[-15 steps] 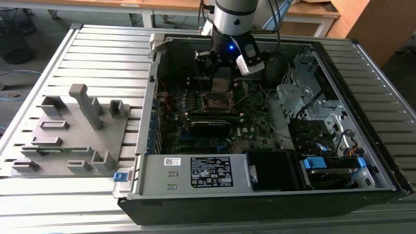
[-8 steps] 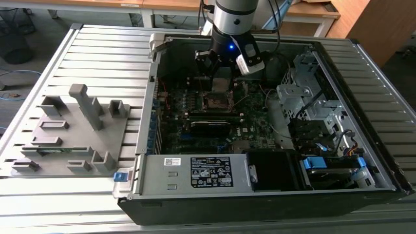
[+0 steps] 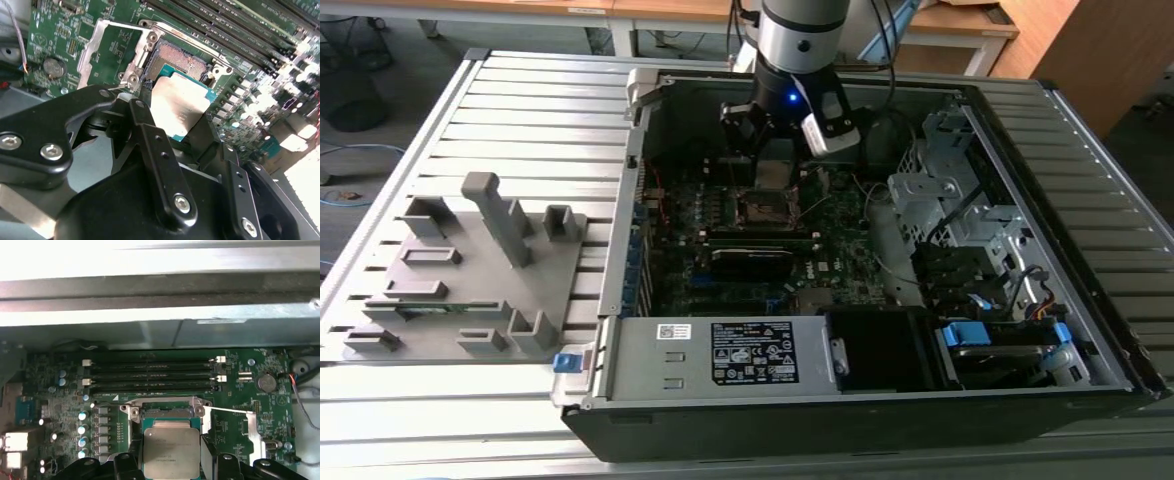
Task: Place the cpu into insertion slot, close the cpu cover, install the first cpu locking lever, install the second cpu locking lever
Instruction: 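Place the cpu into insertion slot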
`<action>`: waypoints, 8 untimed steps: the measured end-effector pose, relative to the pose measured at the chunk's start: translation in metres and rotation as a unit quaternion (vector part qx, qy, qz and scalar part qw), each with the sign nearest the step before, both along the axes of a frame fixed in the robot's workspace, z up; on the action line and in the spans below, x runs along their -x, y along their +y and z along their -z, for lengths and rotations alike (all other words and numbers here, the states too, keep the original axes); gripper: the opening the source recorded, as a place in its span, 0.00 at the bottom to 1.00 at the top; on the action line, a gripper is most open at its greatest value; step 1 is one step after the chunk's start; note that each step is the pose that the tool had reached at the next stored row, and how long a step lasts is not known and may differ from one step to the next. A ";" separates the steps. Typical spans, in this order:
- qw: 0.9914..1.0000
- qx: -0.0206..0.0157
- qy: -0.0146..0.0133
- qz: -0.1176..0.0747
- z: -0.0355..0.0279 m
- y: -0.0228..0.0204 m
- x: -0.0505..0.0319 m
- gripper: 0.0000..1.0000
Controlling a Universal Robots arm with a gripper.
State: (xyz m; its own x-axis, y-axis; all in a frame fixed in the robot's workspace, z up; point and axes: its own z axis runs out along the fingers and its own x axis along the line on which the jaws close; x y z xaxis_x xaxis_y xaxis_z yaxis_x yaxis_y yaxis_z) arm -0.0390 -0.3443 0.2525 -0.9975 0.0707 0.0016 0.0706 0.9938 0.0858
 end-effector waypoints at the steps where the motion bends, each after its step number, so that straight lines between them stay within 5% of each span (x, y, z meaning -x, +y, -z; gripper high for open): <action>1: 1.000 0.000 0.000 0.009 0.0005 0.0000 0.0000 0.54; 4: 0.999 0.000 0.000 0.036 0.0019 0.0000 0.0000 0.54; 5: 0.998 0.000 0.000 0.055 0.0025 0.0000 0.0000 0.54; 8: 0.998 0.000 0.000 0.056 0.0025 0.0000 0.0000 0.54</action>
State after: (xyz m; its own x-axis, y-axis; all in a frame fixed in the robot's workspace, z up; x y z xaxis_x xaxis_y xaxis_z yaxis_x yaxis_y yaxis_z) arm -0.0390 -0.3444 0.2500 -0.9833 0.1818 0.0016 0.1813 0.9797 0.0857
